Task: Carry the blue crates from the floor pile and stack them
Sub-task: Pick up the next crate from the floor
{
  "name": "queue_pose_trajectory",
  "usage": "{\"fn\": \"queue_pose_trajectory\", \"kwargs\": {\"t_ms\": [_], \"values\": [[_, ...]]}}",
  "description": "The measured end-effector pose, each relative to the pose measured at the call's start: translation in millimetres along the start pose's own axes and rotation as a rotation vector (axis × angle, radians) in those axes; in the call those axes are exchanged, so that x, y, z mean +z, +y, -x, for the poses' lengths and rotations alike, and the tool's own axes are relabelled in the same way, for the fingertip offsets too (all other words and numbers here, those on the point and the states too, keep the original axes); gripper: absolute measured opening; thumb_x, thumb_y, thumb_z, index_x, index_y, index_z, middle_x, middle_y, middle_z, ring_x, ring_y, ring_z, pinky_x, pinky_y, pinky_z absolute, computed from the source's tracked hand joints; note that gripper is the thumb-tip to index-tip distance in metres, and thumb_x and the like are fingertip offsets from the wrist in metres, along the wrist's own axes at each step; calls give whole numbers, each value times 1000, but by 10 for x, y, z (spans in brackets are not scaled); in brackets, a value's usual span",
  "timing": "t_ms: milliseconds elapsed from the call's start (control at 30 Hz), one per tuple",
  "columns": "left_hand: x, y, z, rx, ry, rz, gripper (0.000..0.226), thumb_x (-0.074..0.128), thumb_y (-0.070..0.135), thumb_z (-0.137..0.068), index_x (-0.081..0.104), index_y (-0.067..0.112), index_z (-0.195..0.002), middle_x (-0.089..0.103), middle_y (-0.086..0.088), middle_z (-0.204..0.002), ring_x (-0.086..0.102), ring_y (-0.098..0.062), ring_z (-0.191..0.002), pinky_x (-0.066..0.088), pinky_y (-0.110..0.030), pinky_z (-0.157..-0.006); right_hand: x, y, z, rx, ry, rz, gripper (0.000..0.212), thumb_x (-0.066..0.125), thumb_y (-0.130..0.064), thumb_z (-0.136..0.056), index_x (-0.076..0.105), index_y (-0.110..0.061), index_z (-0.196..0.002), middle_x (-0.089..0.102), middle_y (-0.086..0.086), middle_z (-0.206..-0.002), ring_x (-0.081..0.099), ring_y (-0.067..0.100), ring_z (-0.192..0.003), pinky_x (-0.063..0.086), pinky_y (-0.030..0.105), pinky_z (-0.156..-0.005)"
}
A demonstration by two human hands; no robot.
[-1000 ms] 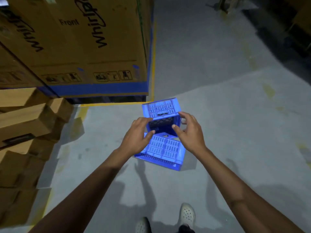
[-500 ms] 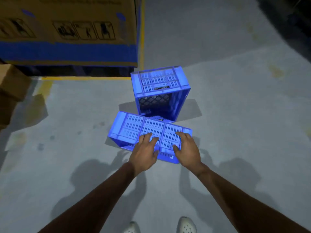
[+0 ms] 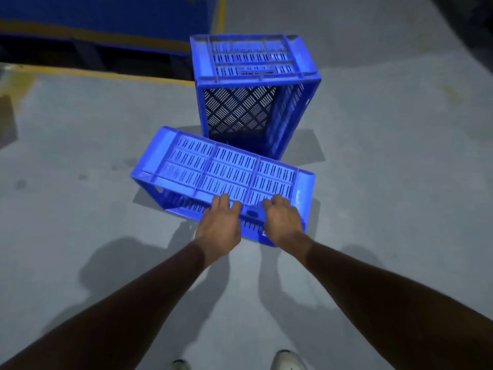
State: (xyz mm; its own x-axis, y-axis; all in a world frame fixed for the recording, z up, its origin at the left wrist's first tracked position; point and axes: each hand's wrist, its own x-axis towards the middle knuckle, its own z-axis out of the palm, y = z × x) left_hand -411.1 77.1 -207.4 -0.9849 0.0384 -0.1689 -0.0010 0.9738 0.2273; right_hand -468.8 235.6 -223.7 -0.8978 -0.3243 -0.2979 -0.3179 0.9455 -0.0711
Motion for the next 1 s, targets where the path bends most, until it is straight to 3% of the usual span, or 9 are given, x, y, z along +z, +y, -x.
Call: {"fn": "queue_pose_trajectory", "kwargs": {"t_ms": [167, 300, 400, 467, 567, 700, 833, 933, 1000], "values": [[244, 92, 4, -13, -55, 28, 42, 53, 28, -87, 44, 16, -126, 39, -9, -127, 36, -29, -118, 42, -41, -88, 95, -2, -80, -28, 1, 70, 36, 57, -13, -87, 48, -12, -122, 50, 12, -120, 51, 32, -110, 46, 43, -87], [349, 118, 25, -200, -96, 300, 41, 57, 28, -90, 48, 11, -126, 44, -12, -129, 41, -31, -121, 43, -42, -96, 98, 51, -130, -45, -20, 96, 38, 58, -8, -83, 50, -10, -120, 51, 13, -120, 51, 32, -111, 45, 41, -91], [325, 214, 59, -673, -89, 934, 29, 62, 33, -91, 59, 9, -106, 60, -17, -114, 56, -32, -110, 46, -37, -94, 44, 20, -57, -82, -29, 50, 36, 61, -14, -80, 53, -7, -114, 54, 13, -116, 53, 33, -109, 44, 39, -91], [302, 313, 64, -940, -138, 1452, 36, 62, 47, -89, 61, 12, -95, 65, -16, -100, 63, -31, -93, 53, -39, -82, -22, -27, 47, -104, -57, 9, 36, 65, -20, -80, 55, -6, -111, 55, 14, -114, 55, 34, -107, 45, 38, -88], [233, 470, 17, -992, -162, 1873, 43, 64, 51, -86, 64, 12, -104, 67, -11, -89, 64, -25, -74, 52, -33, -58, -137, -99, 237, -100, -122, -56, 45, 71, -33, -75, 57, -7, -110, 58, 14, -113, 57, 33, -107, 45, 36, -90], [-113, 633, -40, -1125, 23, 1900, 19, 71, 18, -86, 60, 4, -81, 62, -13, -67, 58, -20, -47, 45, -23, -41, -489, -213, 481, -74, -181, -131, 40, 73, -36, -72, 65, -16, -106, 67, 14, -106, 64, 32, -102, 49, 35, -82], [-279, 579, 2, -1137, 36, 1704, 25, 63, -7, -83, 51, 2, -62, 46, -4, -30, 43, -15, -22, 35, -16, -32, -681, -242, 613, -26, -198, -126, 40, 72, -38, -68, 63, -15, -100, 68, 12, -104, 65, 31, -98, 50, 34, -75], [-451, 618, 32, -1172, 7, 1598, 19, 65, -7, -79, 52, 1, -66, 53, -10, -43, 50, -20, -33, 43, -25, -40, -712, -305, 658, 8, -219, -170, 50, 72, -45, -65, 60, -12, -102, 67, 11, -104, 64, 31, -97, 49, 34, -74], [-622, 618, 134, -1149, -33, 1494, 19, 64, -2, -82, 52, 2, -68, 55, -12, -61, 50, -15, -34, 42, -21, -36, -806, -401, 722, 16, -230, -234, 52, 71, -48, -67, 60, -11, -102, 67, 12, -104, 64, 32, -98, 49, 34, -73]]}}
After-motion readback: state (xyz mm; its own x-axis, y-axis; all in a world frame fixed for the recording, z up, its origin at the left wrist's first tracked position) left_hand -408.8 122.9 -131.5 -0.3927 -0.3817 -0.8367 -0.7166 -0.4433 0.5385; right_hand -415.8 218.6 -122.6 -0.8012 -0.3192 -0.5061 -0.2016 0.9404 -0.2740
